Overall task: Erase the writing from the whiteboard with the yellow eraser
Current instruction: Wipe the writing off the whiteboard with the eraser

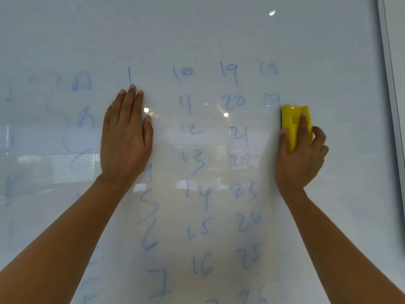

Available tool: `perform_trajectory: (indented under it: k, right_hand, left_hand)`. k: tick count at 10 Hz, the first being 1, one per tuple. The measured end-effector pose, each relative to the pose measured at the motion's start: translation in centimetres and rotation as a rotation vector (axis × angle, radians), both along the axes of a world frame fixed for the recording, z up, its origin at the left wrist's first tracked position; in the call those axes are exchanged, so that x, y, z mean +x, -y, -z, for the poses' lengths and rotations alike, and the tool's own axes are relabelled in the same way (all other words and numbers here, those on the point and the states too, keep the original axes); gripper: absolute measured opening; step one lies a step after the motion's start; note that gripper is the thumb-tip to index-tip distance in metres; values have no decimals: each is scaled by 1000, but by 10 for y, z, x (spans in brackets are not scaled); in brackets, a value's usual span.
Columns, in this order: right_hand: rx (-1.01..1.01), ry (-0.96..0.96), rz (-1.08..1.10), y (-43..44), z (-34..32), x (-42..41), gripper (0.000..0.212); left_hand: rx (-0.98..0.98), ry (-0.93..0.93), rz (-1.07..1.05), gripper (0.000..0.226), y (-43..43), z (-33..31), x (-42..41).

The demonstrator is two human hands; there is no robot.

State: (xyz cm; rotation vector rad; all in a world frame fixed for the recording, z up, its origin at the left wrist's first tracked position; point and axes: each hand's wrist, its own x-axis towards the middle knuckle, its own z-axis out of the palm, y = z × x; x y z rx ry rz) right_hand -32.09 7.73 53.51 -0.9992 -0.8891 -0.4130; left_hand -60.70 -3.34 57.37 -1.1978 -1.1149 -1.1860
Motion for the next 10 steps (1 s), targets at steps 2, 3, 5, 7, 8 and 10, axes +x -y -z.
perform_trajectory:
  k: [2, 3, 5, 7, 8, 10]
  right_hand:
    - [190, 290, 48, 9, 27, -35, 47]
    - [153, 334, 103, 5, 39, -18, 48]
    - [-37, -82, 18, 2, -42, -16, 59]
    - [92, 231, 47, -1, 12, -11, 59]
    - [-28, -82, 3, -8, -20, 7, 59]
    - [70, 113, 22, 2, -50, -16, 59]
  left_hand:
    - [20, -3, -1, 46, -3, 1, -1]
    - [12, -9, -6, 46, -2, 0, -1]
    - [10, 1, -2, 46, -2, 0, -1]
    - [19, -6, 0, 46, -2, 0, -2]
    - [20, -4, -3, 46, -2, 1, -2]
    - [17, -1, 3, 46, -2, 1, -1]
